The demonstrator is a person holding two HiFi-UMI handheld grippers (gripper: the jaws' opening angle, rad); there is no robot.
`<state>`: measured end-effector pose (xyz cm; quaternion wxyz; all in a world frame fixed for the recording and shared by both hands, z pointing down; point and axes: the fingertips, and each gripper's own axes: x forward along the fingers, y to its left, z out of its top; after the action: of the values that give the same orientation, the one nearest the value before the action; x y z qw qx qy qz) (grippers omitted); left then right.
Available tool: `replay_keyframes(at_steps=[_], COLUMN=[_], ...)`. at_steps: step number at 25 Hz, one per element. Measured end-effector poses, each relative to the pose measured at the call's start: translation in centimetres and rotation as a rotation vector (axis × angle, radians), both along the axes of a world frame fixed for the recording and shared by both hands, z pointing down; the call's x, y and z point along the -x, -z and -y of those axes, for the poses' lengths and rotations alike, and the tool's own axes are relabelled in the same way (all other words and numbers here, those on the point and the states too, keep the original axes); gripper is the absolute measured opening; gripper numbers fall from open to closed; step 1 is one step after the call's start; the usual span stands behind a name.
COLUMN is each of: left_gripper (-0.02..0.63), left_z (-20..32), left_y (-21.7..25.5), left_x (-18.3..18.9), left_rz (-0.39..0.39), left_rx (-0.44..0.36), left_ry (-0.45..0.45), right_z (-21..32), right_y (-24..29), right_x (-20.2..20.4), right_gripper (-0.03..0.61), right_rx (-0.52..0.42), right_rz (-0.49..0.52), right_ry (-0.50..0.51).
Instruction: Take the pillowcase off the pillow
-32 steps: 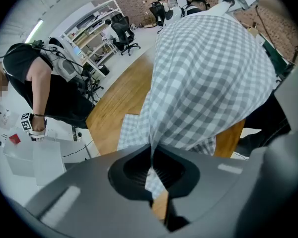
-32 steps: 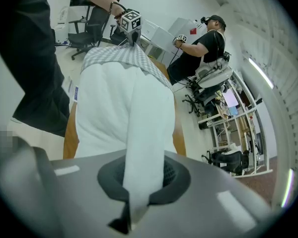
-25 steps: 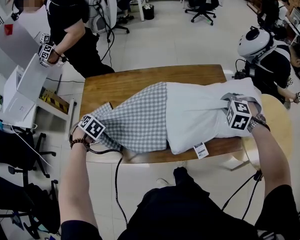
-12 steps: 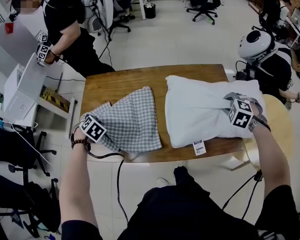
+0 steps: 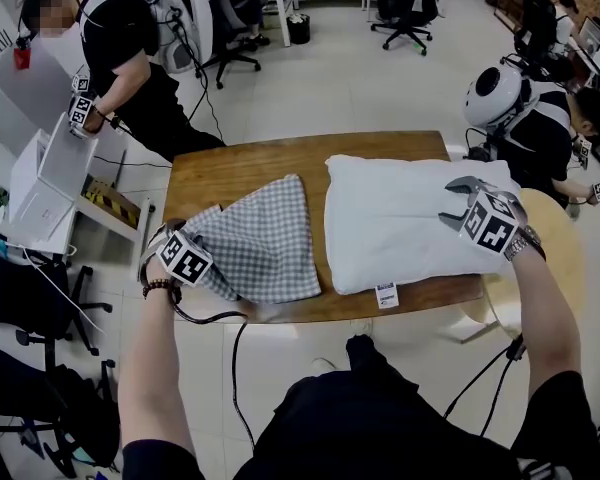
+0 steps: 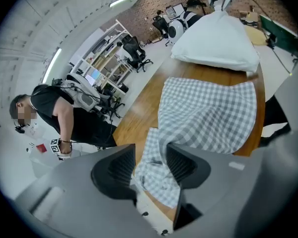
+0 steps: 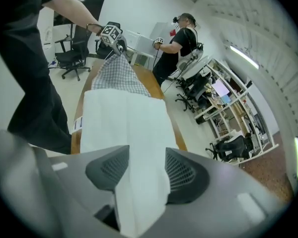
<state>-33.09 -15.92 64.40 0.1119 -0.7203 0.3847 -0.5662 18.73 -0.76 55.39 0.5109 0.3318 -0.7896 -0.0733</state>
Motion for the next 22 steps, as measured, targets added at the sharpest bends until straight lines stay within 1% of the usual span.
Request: replay_keyframes(at_steps=[2,5,8,11,13,16,18,20,22], left_gripper=[0.201,0.198,0.196,0.185,0.173,0.155,0.138,0.126,0.113], left_z=[-1.0,-2.1,-2.8,-3.9,-4.7,-6.4,-8.0,-9.5,-11.0], left_y=[1.1,3.2,5.5,7.9,9.7,12.4,14.0,15.4,16.6], left_x=[-0.7,-1.6,-2.4,-3.7,-5.0,-7.7,-9.8,-11.7,-13.2], left_rz=[-0.019,-0.041,-0.069,-0.122,-0.166,-0.252,-0.327,-0.424,-0.535], left_rx=[-0.052,-0.113,-0.167,-0.219,-0.257,-0.313,-0.344,-0.357,-0.347], left_ry=[-0.005,-0.016,-0.028,-0.044,-0.063,-0.107,-0.138,-0.160,-0.174], right_z=[-1.0,-1.7,-2.3,-2.8,-3.2,-4.1,-4.9,-5.4,-5.9], right_y=[1.5,4.1,6.2,7.5,8.3,8.9,9.2,9.7,10.5], right_x=[0.8,2.7,4.7,6.5,7.6,9.1,9.9,10.8,12.0], right_gripper=[0.224,0.222,0.221,0.221,0.222,0.222,0.222,0.222,0.222], right_rx=[-0.048,-0.101,-0.145,-0.194,-0.208,-0.209,-0.216,-0.227,-0.240], right_rz=[0.073,0.238,0.373,0.474,0.538,0.628,0.683,0.734,0.774], right_ry=[-0.005,-0.024,-0.038,-0.038,-0.040,-0.044,-0.045,-0.049,-0.051])
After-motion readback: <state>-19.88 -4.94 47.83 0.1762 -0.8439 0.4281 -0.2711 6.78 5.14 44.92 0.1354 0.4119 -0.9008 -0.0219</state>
